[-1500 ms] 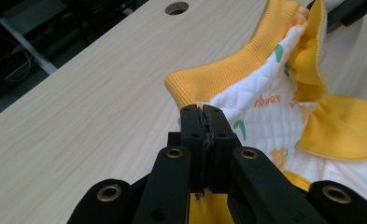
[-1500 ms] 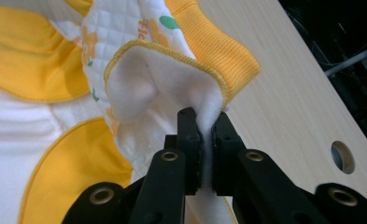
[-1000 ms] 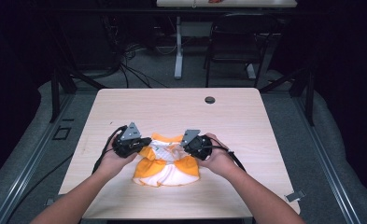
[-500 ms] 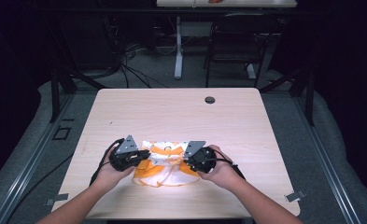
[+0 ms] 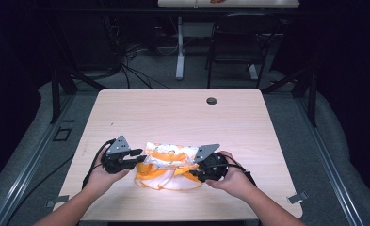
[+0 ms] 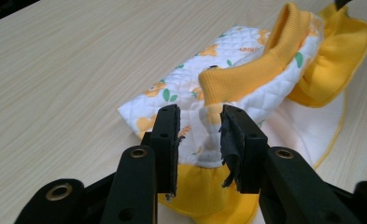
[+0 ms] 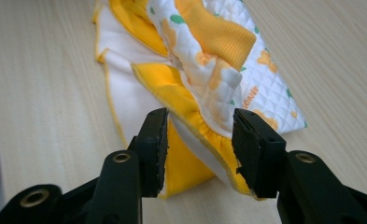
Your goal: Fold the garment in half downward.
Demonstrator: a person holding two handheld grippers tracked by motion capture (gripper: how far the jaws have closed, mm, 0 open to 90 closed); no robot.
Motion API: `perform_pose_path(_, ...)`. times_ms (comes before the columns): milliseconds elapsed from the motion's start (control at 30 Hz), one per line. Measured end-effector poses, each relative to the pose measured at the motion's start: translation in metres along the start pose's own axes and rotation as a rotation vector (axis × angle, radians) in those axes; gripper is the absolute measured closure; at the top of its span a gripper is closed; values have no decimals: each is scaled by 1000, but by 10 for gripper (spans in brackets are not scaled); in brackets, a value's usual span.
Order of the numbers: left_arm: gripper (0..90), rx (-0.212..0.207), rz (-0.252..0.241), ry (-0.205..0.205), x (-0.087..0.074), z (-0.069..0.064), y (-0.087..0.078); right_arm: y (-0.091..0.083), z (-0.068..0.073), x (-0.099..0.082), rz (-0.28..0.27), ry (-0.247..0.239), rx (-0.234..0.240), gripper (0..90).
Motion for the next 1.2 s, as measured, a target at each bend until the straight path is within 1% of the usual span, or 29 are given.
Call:
perform_pose_path(100, 672, 15, 2, 0, 2, 4, 2, -7, 6, 5, -45, 17, 27, 562)
perform_pose_path(167, 698, 19, 9, -13, 4, 6, 6, -13, 5, 10, -75, 15, 7, 628)
perform_pose_path(200, 710, 22, 14, -19, 5, 7, 9, -15, 2, 13, -89, 22, -4, 671)
perform_pose_path(233, 735, 21, 21, -27, 6, 8, 12, -16, -1, 15, -93, 32, -15, 734)
perform_pose_path(267, 767, 18, 27, -37, 7, 8, 16, -16, -6, 16, -99, 45, -21, 779)
perform_pose_path(333, 822, 13, 39, -51, 7, 8, 22, -11, -17, 16, -95, 71, -39, 838)
perform_pose_path(400, 882, -12, 49, -71, 7, 7, 28, -4, -24, 14, -82, 91, -46, 872)
perform_pose_path(433, 895, -21, 56, -74, 6, 5, 31, 0, -27, 14, -83, 104, -50, 886)
perform_pose_path(467, 897, -24, 64, -73, 5, 3, 34, 4, -30, 13, -87, 116, -51, 895)
perform_pose_path(500, 899, -32, 73, -57, 3, 2, 35, 8, -32, 13, -87, 125, -47, 898)
perform_pose_path(533, 899, -36, 78, -49, 2, 0, 36, 11, -34, 12, -89, 133, -51, 899)
perform_pose_path(600, 900, -47, 84, -36, 1, -4, 37, 18, -35, 12, -87, 142, -42, 900)
perform_pose_path(633, 900, -52, 82, -34, 1, -6, 37, 20, -35, 11, -69, 136, -41, 900)
perform_pose_path(733, 900, -67, 77, -24, 0, -10, 33, 25, -31, 12, -79, 133, -28, 900)
perform_pose_path(767, 900, -74, 74, -17, -1, -11, 31, 25, -28, 11, -70, 123, -24, 900)
perform_pose_path(800, 900, -81, 71, -14, -2, -13, 29, 26, -25, 12, -80, 121, -19, 900)
perform_pose_path(867, 900, -94, 66, -3, -4, -18, 25, 25, -19, 10, -65, 99, -15, 900)
perform_pose_path(933, 900, -100, 68, 18, -9, -22, 20, 26, -12, 7, -46, 74, -18, 900)
perform_pose_path(967, 900, -99, 71, 38, -12, -24, 18, 27, -9, 6, -49, 70, -21, 900)
perform_pose_path(1000, 900, -102, 73, 48, -15, -27, 17, 28, -5, 3, -27, 54, -21, 900)
perform_pose_path(1033, 900, -102, 77, 59, -17, -28, 16, 30, -2, 1, -25, 47, -20, 900)
perform_pose_path(1133, 900, -104, 86, 86, -25, -33, 14, 34, 6, -4, -14, 34, -14, 900)
perform_pose_path(1200, 900, -108, 92, 92, -30, -36, 13, 36, 10, -8, -14, 31, -11, 900)
Point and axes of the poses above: each handheld gripper's, and its own axes: y roughly forward along the jaws, x roughly out of its top, z roughly to its left, the point moved 9 cm from there along y, roughly forward along the jaws, and after that the axes turned 15 degrees about x, right-handed, at the moved point
